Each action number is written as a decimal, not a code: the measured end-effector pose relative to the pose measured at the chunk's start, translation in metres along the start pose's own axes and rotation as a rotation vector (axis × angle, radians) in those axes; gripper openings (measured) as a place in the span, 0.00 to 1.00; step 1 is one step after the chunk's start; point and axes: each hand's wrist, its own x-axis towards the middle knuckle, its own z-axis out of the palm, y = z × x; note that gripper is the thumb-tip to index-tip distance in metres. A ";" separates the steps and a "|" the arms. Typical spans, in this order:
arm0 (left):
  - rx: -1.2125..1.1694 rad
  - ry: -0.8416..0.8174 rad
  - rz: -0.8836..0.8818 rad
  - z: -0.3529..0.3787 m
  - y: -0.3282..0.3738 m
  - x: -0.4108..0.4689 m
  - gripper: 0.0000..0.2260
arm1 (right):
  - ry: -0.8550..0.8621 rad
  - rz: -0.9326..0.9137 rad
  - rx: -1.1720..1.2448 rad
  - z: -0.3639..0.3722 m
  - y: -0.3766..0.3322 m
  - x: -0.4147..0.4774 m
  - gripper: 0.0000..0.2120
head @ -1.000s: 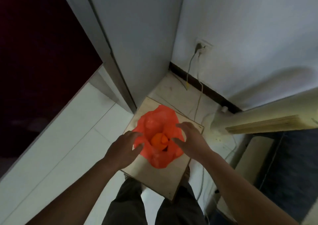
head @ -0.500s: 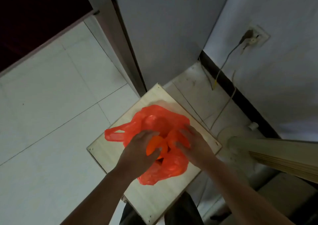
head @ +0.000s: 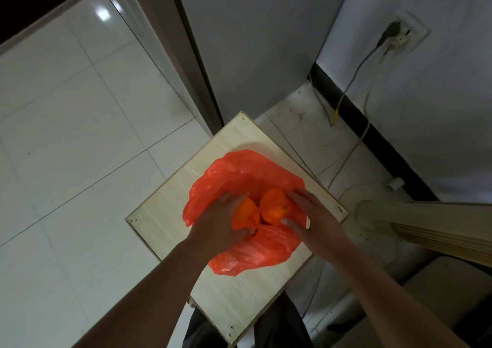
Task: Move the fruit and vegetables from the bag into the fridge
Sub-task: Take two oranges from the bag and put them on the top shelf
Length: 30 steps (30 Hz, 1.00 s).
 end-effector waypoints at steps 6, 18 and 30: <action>0.028 0.054 0.043 0.001 -0.006 -0.003 0.35 | 0.035 -0.007 0.015 -0.002 0.008 -0.010 0.36; -0.461 0.176 -0.099 -0.058 0.018 -0.071 0.39 | 0.185 -0.117 0.001 -0.038 -0.072 -0.032 0.27; -0.779 0.126 -0.116 -0.064 0.045 -0.077 0.29 | 0.095 -0.202 0.182 -0.032 -0.126 -0.041 0.37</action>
